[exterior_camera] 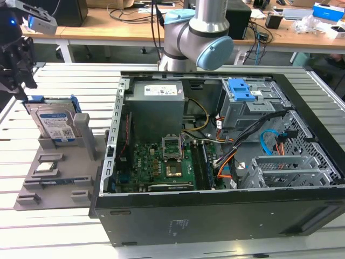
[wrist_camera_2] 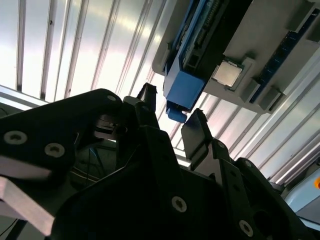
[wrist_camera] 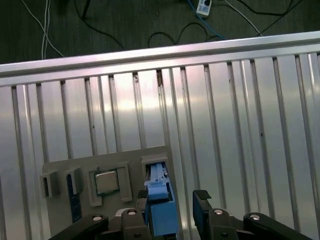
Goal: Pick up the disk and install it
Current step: 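Pick up the disk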
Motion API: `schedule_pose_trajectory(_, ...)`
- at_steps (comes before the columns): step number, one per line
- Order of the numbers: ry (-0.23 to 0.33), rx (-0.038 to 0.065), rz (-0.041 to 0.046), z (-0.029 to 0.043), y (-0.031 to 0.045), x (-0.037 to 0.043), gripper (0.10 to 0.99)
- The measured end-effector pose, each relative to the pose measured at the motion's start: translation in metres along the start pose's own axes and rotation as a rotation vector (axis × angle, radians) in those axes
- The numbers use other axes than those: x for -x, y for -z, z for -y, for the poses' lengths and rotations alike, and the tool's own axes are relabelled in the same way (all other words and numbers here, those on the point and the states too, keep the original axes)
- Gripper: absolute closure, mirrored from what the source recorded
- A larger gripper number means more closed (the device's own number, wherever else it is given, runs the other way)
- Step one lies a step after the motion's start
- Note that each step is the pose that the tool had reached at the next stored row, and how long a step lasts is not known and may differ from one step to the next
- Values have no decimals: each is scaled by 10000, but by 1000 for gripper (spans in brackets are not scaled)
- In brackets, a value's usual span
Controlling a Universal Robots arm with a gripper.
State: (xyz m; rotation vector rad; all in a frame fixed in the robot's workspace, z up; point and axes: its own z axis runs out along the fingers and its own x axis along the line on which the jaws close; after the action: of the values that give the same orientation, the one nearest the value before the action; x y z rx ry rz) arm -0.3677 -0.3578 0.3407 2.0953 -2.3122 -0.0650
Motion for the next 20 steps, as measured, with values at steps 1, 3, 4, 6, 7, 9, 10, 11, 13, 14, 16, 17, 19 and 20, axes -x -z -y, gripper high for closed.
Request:
schedule_pose_trajectory(1,189,2,-16,2,-10,0,604)
schedule_pose_trajectory(3,498,4,-50,13,-32,1,604)
schedule_pose_trajectory(4,525,1,-84,36,-45,0,604)
schedule_pose_trajectory(6,532,-5,-176,80,-61,-1,604)
schedule_pose_trajectory(7,534,-6,-204,92,-65,-1,604)
schedule_pose_trajectory(9,537,-12,-285,128,-77,-2,604)
schedule_pose_trajectory(10,541,-15,-319,145,-85,-3,604)
schedule_pose_trajectory(11,548,-17,-350,162,-92,-5,604)
schedule_pose_trajectory(13,575,-21,-403,193,-113,-7,604)
schedule_pose_trajectory(14,604,-21,-423,212,-129,-6,604)
schedule_pose_trajectory(16,682,-24,-438,246,-167,-3,604)
schedule_pose_trajectory(17,719,-25,-440,268,-193,-2,604)
schedule_pose_trajectory(19,756,-24,-444,296,-228,0,604)
schedule_pose_trajectory(20,777,-25,-446,306,-248,2,604)
